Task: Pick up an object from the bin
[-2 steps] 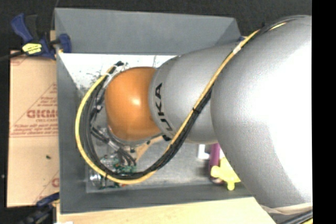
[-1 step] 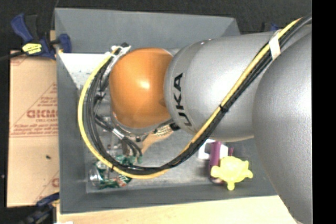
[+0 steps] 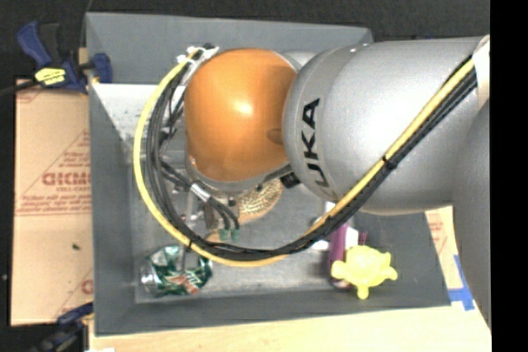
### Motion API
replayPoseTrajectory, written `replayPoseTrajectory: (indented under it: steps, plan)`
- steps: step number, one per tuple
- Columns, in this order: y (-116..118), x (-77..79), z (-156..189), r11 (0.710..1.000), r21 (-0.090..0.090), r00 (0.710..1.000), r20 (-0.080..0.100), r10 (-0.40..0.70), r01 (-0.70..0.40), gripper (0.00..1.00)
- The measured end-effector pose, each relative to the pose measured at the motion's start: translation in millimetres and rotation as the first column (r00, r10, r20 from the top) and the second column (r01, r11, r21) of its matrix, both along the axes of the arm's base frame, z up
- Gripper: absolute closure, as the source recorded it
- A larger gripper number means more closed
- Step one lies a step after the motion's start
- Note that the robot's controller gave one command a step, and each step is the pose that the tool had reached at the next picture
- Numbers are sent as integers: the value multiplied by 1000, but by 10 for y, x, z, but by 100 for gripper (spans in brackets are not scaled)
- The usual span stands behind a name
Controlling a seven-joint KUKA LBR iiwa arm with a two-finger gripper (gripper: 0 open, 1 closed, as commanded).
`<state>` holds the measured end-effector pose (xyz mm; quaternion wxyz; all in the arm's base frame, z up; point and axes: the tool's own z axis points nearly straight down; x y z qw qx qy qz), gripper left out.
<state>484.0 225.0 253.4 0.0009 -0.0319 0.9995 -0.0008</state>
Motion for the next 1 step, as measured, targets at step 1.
replayPoseTrajectory:
  steps: [1]
  plan:
    - [-64, -9, -639, 993, 1, 993, -5, -121, 121, 0]
